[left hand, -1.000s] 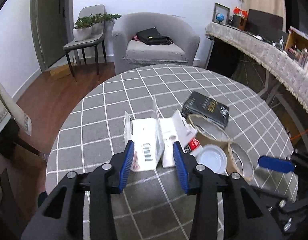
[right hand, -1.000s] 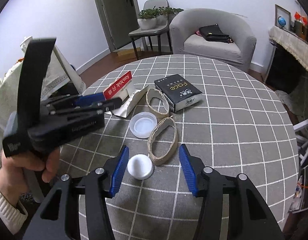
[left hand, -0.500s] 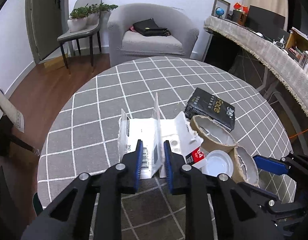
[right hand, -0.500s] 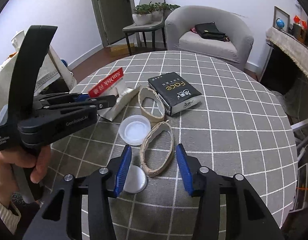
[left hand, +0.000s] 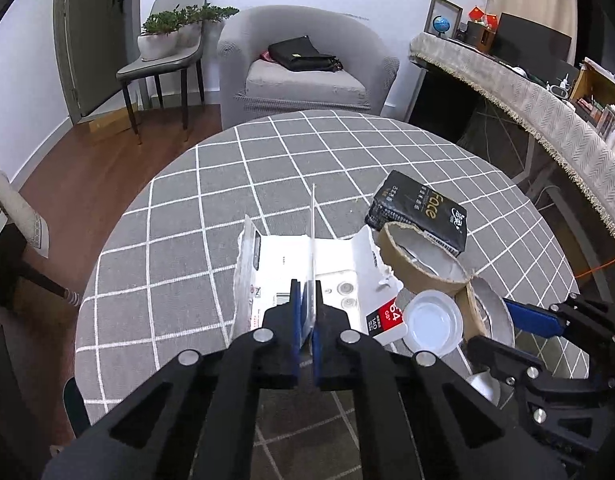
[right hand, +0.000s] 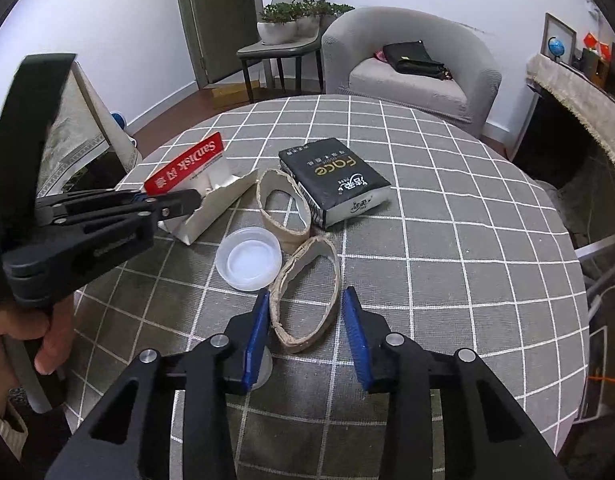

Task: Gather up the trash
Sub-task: 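Grasp the white-red card package with the left tool while the right tool grasps a tape roll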

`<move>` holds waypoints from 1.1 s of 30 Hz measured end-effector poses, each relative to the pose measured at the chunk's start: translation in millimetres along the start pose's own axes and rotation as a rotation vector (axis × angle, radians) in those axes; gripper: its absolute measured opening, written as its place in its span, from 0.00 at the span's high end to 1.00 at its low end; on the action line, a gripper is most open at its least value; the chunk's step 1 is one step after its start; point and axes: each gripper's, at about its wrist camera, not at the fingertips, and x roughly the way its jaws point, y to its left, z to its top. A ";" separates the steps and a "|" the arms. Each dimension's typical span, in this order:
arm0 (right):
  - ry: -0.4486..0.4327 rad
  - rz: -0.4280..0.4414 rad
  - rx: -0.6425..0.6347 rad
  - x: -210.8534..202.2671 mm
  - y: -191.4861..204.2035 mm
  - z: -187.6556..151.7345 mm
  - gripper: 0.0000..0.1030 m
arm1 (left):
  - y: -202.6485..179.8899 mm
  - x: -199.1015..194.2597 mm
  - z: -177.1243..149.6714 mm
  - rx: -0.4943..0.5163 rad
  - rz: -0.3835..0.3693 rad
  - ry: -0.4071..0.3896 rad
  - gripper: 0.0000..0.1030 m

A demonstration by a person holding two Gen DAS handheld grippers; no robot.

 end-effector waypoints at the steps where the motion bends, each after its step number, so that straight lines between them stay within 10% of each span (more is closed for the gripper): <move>1: -0.003 -0.006 -0.003 0.2 1.0 0.0 0.64 | 0.2 -0.9 0.0 -0.004 -0.003 0.002 0.95; 14: -0.036 -0.084 -0.049 -14.9 11.9 6.7 0.69 | 14.0 -36.2 -4.3 0.011 0.001 -0.048 0.97; 33: -0.109 0.117 -0.095 -23.2 90.3 36.5 0.69 | 89.9 -95.6 -27.4 -0.054 0.088 -0.111 0.98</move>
